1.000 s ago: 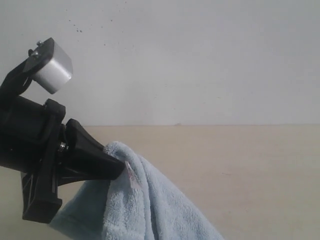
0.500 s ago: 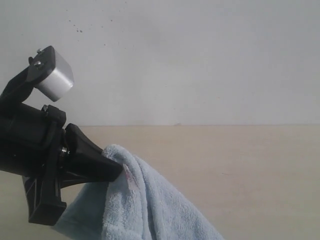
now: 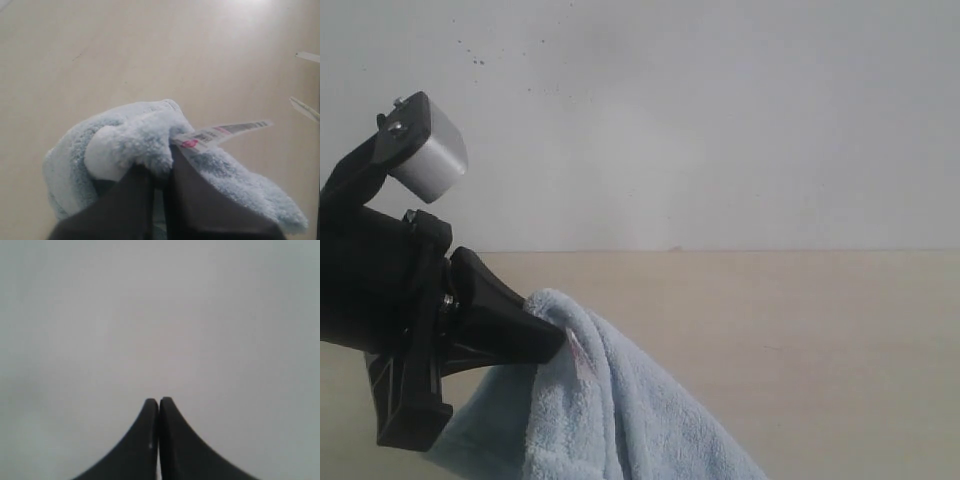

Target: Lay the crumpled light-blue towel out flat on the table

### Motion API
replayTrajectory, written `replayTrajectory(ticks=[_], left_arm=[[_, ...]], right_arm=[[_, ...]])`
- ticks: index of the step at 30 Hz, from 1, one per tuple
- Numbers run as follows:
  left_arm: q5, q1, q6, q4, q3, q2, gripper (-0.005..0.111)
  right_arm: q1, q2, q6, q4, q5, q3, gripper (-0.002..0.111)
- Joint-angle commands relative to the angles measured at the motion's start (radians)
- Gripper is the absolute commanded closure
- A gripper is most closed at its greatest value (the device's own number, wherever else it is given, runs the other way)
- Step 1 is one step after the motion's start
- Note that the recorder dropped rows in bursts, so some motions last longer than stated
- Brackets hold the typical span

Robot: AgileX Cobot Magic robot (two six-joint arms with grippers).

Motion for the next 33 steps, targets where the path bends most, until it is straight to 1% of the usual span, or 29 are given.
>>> replayTrajectory(ticks=[1, 2, 4, 5, 6, 8, 9, 11, 13, 15, 16, 20, 21, 22, 23, 29, 33], left_arm=[[0.002, -0.01, -0.007, -0.006, 0.005, -0.008, 0.103], [0.002, -0.01, -0.007, -0.006, 0.005, -0.008, 0.103], [0.002, -0.01, -0.007, -0.006, 0.005, -0.008, 0.103], [-0.001, -0.01, -0.007, -0.006, 0.005, -0.008, 0.103], [-0.001, -0.01, -0.007, -0.006, 0.005, -0.008, 0.103], [-0.003, -0.01, -0.007, -0.006, 0.005, -0.008, 0.103], [-0.003, -0.01, -0.007, -0.003, 0.005, -0.008, 0.103], [-0.005, -0.01, -0.007, 0.0, 0.005, -0.008, 0.103], [-0.004, -0.01, -0.007, 0.0, 0.005, -0.008, 0.103], [-0.003, -0.01, -0.007, 0.005, 0.005, -0.006, 0.103], [-0.003, -0.01, -0.007, 0.005, 0.005, -0.004, 0.103], [-0.003, -0.01, -0.007, 0.008, 0.005, -0.004, 0.103], [-0.003, -0.01, -0.007, 0.008, 0.005, -0.004, 0.103], [-0.003, -0.01, -0.007, 0.008, 0.005, -0.004, 0.103], [-0.003, -0.01, -0.007, 0.008, 0.005, -0.004, 0.103], [-0.005, -0.01, -0.007, 0.008, 0.005, -0.004, 0.103], [-0.005, -0.01, -0.007, 0.008, 0.005, -0.004, 0.103]], right_arm=[[-0.004, 0.221, 0.1, 0.13, 0.366, 0.005, 0.109], [-0.001, 0.275, 0.067, 0.168, 0.448, 0.005, 0.109], [0.029, 0.384, -0.147, 0.27, 0.627, 0.001, 0.109], [0.06, 0.441, -0.298, 0.38, 0.739, -0.004, 0.109], [0.1, 0.496, -0.43, 0.515, 0.808, -0.004, 0.109], [0.185, 0.59, -0.663, 0.757, 0.868, -0.004, 0.109], [0.236, 0.636, -0.762, 0.845, 0.891, -0.004, 0.109], [0.323, 0.708, -0.869, 0.91, 0.883, -0.004, 0.109], [0.417, 0.772, -0.876, 0.91, 0.791, -0.004, 0.107], [0.492, 0.821, -0.874, 0.91, 0.689, -0.004, 0.101], [0.521, 0.838, -0.877, 0.91, 0.648, -0.004, 0.096], [0.628, 0.889, -0.877, 0.905, 0.468, -0.004, 0.068], [0.649, 0.899, -0.877, 0.906, 0.426, -0.004, 0.062], [0.663, 0.906, -0.877, 0.906, 0.39, -0.004, 0.06], [0.68, 0.914, -0.872, 0.906, 0.362, -0.004, 0.058], [0.764, 0.957, -0.864, 0.91, 0.268, -0.004, 0.058], [0.789, 0.98, -0.808, 0.91, 0.125, -0.004, 0.058]])
